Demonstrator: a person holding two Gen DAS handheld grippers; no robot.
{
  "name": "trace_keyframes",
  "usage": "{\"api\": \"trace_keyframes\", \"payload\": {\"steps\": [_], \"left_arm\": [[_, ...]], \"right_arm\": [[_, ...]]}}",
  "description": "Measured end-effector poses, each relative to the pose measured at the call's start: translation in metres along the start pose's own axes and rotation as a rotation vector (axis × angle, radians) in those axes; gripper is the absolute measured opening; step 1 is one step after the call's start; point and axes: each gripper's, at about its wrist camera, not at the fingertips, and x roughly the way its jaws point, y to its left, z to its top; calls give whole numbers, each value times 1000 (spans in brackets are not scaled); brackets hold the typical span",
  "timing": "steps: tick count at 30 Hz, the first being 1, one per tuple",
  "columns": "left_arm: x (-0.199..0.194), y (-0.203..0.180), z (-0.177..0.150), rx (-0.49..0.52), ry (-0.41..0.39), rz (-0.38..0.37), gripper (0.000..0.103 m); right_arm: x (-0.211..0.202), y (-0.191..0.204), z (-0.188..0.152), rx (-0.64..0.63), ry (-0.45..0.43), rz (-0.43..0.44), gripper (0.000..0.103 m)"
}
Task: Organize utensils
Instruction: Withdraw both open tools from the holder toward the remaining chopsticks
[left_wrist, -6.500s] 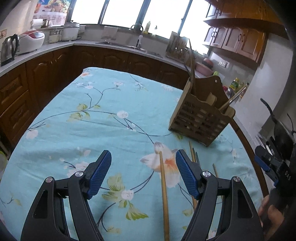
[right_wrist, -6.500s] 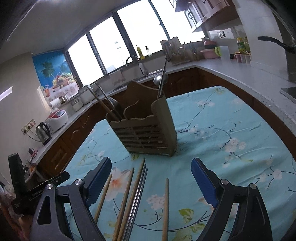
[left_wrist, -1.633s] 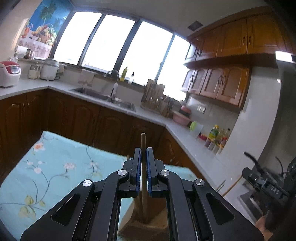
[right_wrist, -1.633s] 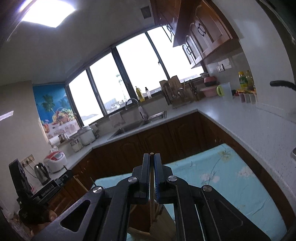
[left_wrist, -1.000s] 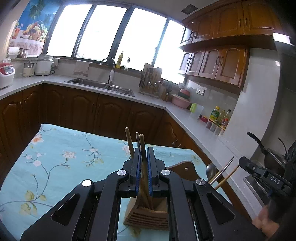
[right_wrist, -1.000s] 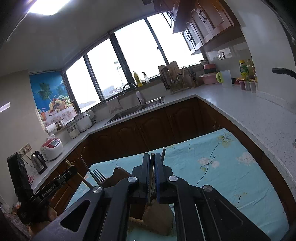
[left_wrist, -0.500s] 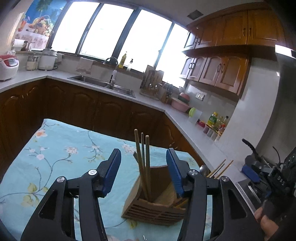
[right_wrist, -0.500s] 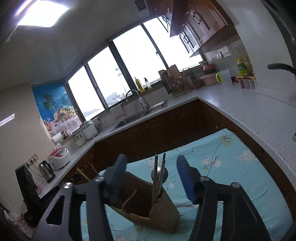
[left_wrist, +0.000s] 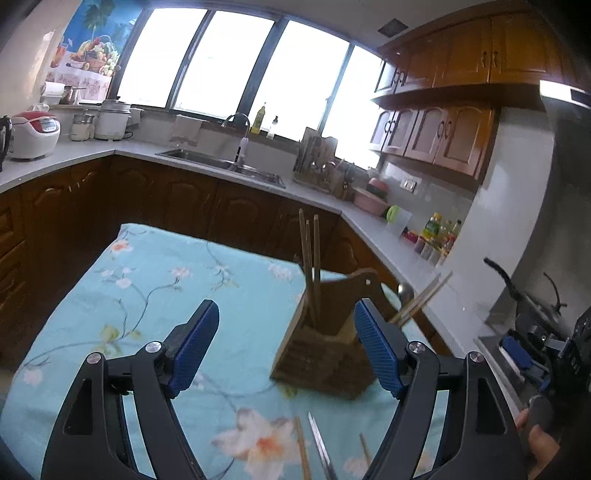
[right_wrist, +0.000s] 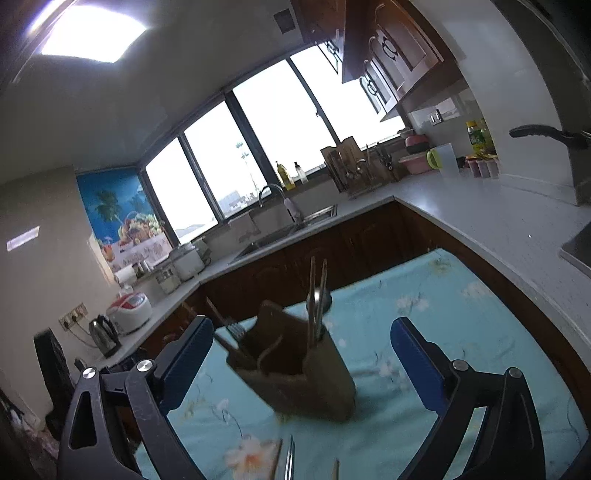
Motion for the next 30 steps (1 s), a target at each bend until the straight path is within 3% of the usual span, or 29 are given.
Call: {"api": "trace_keyframes", "payload": {"steps": [14, 30], "left_arm": [[-38, 4, -71, 40, 78, 36, 81], [-22, 10, -119, 19, 253, 67, 81]], "right_arm": [[-35, 10, -63, -153, 82, -106, 101], [-28, 0, -101, -152, 209, -144, 101]]}}
